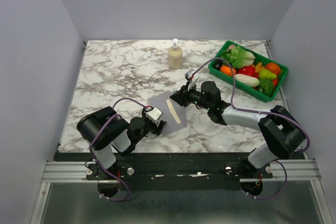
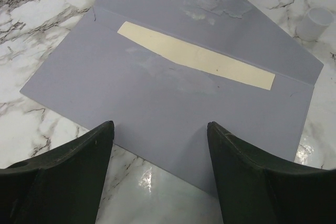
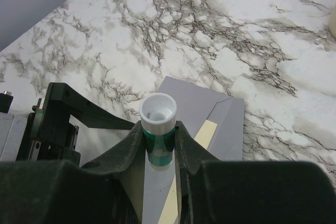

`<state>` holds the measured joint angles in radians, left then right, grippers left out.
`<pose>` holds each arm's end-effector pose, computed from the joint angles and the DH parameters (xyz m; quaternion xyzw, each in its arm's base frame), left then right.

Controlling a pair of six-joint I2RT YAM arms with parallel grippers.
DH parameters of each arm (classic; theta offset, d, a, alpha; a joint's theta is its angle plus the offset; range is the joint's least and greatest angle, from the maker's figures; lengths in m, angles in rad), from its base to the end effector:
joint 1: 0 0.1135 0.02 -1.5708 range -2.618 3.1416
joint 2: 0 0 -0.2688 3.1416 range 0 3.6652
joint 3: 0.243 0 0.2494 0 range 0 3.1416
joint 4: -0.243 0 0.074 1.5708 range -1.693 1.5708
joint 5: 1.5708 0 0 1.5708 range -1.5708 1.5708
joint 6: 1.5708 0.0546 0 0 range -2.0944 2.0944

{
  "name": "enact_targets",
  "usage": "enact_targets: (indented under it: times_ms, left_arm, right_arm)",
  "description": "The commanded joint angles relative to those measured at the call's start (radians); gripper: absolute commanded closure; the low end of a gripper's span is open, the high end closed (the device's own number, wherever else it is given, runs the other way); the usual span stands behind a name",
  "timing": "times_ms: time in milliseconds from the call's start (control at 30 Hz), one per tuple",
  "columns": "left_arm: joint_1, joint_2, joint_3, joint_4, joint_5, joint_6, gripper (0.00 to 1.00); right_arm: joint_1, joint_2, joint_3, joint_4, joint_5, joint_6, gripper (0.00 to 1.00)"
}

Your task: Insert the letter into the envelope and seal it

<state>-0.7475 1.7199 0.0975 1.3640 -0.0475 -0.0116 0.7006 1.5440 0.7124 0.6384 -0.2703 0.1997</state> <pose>0.1716 -0.1556 0.1016 0.2714 0.7443 -0.2085 0.5735 0.2540 0.2332 0.2194 -0.2726 0.7199 0.3677 0.5218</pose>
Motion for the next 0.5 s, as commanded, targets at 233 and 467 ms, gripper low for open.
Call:
enact_targets:
  times_ms: [233, 467]
  left_arm:
    - [-0.007, 0.122, 0.037, 0.330, 0.145, 0.164, 0.32]
    - [-0.007, 0.211, 0.051, 0.331, 0.196, 0.052, 0.38]
  right_arm:
    - [-0.003, 0.021, 0.015, -0.031, 0.009, -0.028, 0.99]
    - [-0.003, 0.013, 0.021, -0.057, 0.019, -0.029, 0.99]
